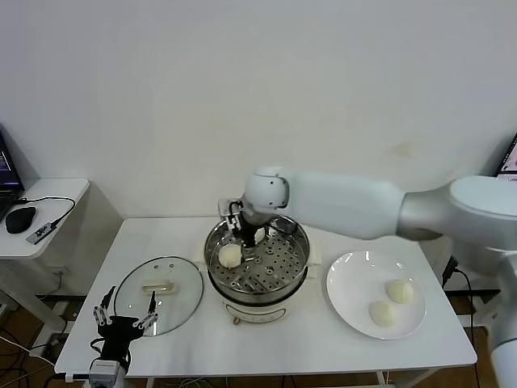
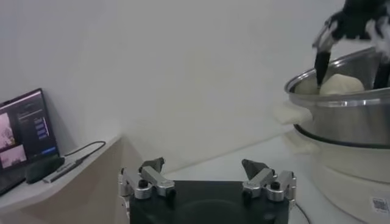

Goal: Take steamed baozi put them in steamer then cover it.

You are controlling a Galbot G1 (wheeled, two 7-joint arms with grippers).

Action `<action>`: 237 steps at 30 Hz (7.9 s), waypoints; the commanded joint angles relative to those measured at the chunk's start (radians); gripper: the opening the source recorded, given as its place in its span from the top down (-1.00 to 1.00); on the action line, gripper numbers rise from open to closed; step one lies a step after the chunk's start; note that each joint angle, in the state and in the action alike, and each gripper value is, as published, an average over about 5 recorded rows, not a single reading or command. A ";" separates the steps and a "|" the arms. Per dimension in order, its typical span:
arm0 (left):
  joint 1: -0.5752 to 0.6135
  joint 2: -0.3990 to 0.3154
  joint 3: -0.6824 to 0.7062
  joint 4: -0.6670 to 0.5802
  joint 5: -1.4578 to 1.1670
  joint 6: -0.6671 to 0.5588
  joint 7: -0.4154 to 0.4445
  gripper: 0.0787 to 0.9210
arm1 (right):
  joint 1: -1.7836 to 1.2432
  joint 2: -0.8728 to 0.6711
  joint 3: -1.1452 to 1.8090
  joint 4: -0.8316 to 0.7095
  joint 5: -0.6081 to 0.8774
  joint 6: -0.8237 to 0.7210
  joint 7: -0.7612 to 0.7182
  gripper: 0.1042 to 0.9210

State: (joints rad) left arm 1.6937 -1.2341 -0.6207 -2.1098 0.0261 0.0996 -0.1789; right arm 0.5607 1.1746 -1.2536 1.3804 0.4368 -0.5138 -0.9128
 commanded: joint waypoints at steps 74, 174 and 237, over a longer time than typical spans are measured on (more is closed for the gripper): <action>0.021 -0.011 0.012 0.029 0.040 -0.001 0.003 -0.77 | -0.716 -0.658 0.435 0.092 -0.630 0.285 -0.134 -0.18; 0.008 -0.033 0.011 -0.013 -0.170 -0.008 0.018 -0.77 | -0.033 -0.163 -0.030 0.195 -0.505 0.678 -0.028 -0.64; 0.001 0.042 0.010 0.008 -0.145 -0.033 0.038 -0.77 | -0.797 -0.581 0.660 -0.193 -0.689 0.339 -0.130 -0.76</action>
State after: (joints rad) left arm 1.6947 -1.1923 -0.6106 -2.1028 -0.1194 0.0663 -0.1407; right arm -0.2034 0.5294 -0.6167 1.2712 -0.2183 -0.1837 -1.0396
